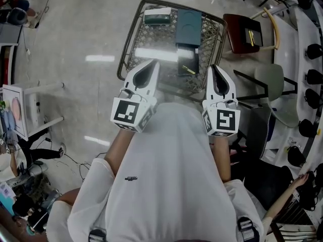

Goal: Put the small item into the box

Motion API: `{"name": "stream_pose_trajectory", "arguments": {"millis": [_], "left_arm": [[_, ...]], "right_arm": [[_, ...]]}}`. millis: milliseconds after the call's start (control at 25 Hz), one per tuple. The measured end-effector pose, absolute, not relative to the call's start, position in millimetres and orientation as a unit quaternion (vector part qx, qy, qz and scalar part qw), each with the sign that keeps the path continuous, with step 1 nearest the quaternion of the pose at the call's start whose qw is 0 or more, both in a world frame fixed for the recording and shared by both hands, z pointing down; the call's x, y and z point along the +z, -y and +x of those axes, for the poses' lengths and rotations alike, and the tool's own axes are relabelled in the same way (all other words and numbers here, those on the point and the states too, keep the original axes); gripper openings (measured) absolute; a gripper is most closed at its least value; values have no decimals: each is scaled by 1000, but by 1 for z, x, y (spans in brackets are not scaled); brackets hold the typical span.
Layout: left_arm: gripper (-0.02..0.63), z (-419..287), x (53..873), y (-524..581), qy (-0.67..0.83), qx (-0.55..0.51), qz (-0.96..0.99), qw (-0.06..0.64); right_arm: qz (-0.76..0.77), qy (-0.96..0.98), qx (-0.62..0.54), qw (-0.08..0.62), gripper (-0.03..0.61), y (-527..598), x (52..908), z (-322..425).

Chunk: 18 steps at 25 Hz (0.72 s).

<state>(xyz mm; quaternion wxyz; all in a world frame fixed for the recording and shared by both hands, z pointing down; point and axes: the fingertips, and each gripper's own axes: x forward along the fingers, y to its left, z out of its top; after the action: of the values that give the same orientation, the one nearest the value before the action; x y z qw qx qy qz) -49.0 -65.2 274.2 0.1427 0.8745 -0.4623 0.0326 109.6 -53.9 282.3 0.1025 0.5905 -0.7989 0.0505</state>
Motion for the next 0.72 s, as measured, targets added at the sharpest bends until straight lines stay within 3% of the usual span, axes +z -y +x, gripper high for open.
{"name": "stream_pose_trajectory", "arguments": {"millis": [720], "left_arm": [[2, -49, 276, 59, 466, 35, 872, 148]], "right_arm": [[585, 802, 55, 102, 9, 49, 281, 108]]}}
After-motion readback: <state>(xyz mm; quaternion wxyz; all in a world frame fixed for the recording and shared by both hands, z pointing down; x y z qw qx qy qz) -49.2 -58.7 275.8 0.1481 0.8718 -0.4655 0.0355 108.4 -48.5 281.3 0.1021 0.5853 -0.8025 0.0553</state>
